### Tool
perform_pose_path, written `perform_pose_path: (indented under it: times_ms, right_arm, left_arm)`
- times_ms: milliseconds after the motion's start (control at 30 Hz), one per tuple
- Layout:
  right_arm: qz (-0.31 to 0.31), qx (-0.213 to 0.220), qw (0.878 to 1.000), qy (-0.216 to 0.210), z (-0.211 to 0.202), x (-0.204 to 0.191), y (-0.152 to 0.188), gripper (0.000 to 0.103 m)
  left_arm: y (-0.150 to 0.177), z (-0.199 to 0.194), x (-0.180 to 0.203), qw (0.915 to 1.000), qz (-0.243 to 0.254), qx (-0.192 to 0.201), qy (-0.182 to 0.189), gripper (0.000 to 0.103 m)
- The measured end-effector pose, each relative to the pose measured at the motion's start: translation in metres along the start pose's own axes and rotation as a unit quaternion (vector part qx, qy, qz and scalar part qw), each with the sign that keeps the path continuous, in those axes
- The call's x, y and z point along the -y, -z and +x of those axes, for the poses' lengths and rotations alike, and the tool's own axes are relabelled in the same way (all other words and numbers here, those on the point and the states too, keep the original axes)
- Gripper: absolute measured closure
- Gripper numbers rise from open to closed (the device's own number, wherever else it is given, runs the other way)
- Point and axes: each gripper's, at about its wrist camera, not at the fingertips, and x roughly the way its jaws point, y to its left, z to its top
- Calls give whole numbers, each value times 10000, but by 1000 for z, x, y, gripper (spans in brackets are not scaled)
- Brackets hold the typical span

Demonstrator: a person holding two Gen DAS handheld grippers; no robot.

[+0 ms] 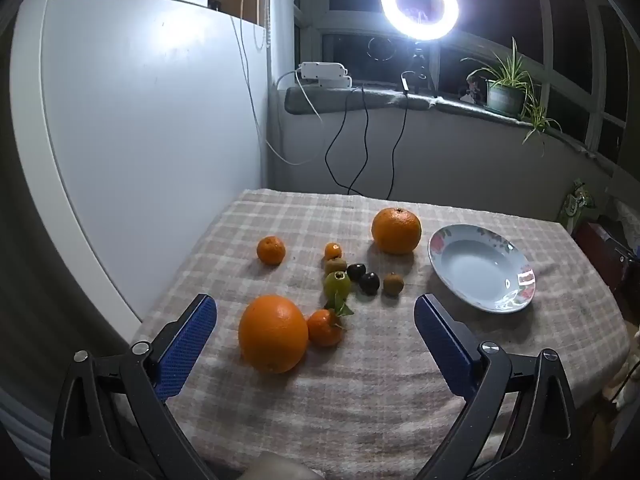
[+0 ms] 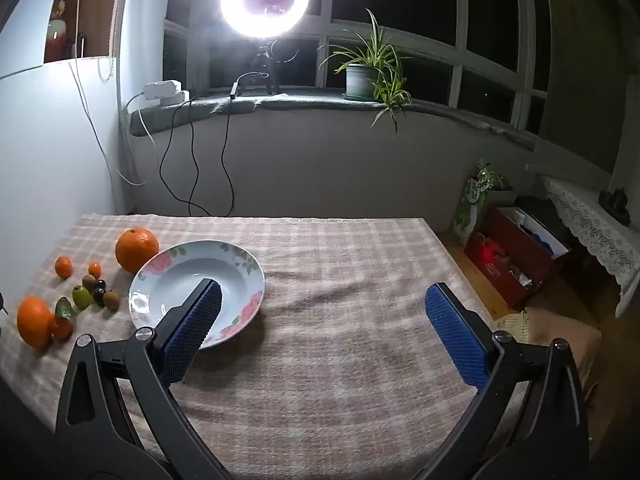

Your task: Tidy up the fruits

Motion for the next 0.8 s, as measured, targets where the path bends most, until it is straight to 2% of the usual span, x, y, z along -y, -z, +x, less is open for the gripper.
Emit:
perform_pose_path:
  times_ms: [133, 167, 233, 433, 800]
  right_arm:
    - [178, -101, 9996, -176, 5, 6, -2, 0]
    - [-21, 47, 10000, -8, 1, 2, -2, 0]
    - [-35, 34, 10000, 10, 3, -2, 0, 0]
    - [39, -5, 10000, -34, 2, -1, 7, 0]
    - [30, -57, 10000, -45, 1, -5, 2, 0]
  left_arm:
    - [1, -3, 2, 10000, 2, -27, 63, 4]
    - [2, 2, -2, 9999, -55, -132, 67, 4]
    - [3, 4, -3, 9998, -95, -160, 41, 4]
    - [4, 4, -3, 9998, -113, -138, 25, 4]
    - [3, 3, -2, 9999, -111, -118, 10, 4]
